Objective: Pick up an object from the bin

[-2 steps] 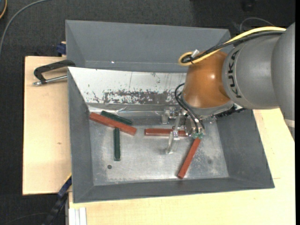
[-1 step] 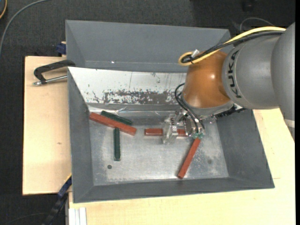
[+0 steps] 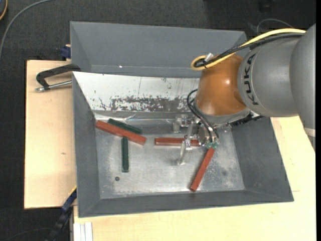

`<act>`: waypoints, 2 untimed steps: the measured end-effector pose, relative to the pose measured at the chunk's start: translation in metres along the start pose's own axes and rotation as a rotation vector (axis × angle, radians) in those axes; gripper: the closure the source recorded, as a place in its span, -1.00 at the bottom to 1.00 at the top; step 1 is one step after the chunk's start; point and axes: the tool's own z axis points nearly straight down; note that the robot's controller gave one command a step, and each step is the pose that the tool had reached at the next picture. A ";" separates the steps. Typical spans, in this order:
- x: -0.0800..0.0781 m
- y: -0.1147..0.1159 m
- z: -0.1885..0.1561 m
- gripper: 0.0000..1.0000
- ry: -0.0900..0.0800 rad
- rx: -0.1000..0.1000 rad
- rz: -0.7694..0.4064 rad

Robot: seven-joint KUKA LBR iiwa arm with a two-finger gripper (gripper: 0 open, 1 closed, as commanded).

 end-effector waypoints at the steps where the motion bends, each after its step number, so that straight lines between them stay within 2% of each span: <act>1: 0.010 0.001 0.015 -1.00 0.002 0.000 0.068; 2: 0.009 0.001 0.015 1.00 0.001 0.000 0.068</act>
Offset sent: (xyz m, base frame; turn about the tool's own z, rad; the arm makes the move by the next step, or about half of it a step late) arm -0.0101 0.0003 -0.0157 0.0679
